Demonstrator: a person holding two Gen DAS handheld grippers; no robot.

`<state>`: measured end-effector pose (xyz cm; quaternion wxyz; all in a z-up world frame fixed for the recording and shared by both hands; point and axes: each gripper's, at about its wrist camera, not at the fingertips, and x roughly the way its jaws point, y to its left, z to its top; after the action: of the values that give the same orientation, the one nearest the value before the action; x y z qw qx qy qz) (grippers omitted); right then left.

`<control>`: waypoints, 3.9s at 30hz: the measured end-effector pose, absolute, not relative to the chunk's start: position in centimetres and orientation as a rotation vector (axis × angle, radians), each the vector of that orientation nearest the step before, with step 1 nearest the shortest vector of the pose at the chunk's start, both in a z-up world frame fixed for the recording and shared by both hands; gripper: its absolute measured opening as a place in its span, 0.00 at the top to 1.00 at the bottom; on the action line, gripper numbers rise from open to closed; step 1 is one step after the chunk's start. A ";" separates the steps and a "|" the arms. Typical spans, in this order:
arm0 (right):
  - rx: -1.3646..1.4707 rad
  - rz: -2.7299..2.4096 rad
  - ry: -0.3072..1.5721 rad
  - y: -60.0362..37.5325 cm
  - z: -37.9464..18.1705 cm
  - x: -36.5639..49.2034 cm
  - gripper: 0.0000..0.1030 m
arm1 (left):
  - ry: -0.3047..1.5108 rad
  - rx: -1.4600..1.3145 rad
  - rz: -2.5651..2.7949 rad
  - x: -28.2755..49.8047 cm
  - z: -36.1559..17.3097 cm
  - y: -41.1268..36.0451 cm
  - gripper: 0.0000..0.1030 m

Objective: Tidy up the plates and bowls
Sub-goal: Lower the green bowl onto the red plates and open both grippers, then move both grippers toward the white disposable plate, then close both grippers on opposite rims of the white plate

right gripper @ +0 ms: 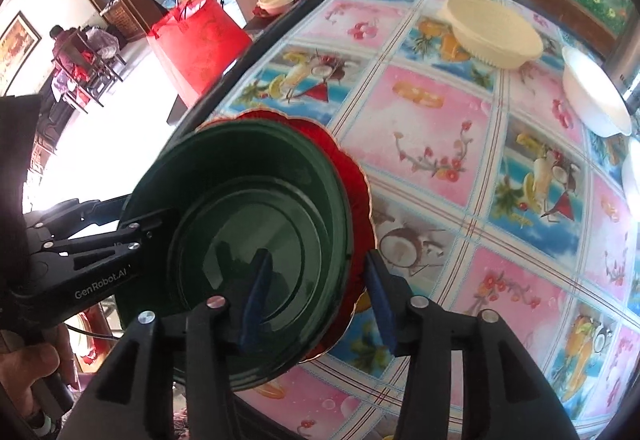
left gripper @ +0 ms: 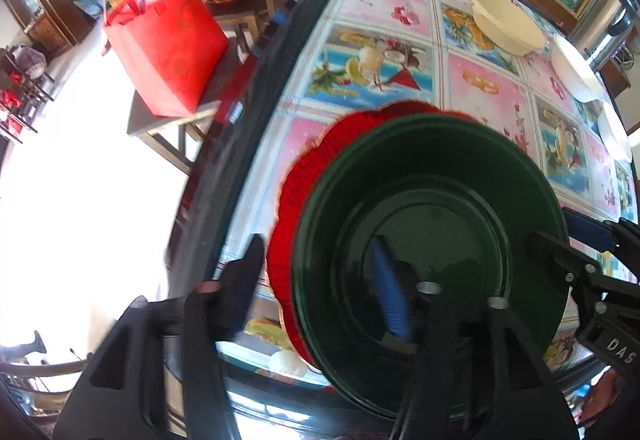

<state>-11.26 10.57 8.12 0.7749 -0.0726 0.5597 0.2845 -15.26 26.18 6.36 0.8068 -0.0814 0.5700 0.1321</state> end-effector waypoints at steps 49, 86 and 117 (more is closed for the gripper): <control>0.046 0.338 1.156 -4.8 8.9 0.3 0.43 | 1.140 -0.128 0.043 2.2 10.0 12.0 0.23; -0.010 0.245 1.119 -16.9 7.2 19.9 0.38 | 1.229 -0.253 0.039 19.3 3.8 -3.0 0.23; 0.060 0.349 1.168 -15.7 5.5 16.3 0.92 | 1.276 -0.204 0.047 16.4 2.5 -1.8 0.74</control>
<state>16.30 -15.68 5.53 0.8196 0.0280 0.5483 0.1638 16.41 -1.75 2.48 0.7983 -0.0949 0.5943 0.0219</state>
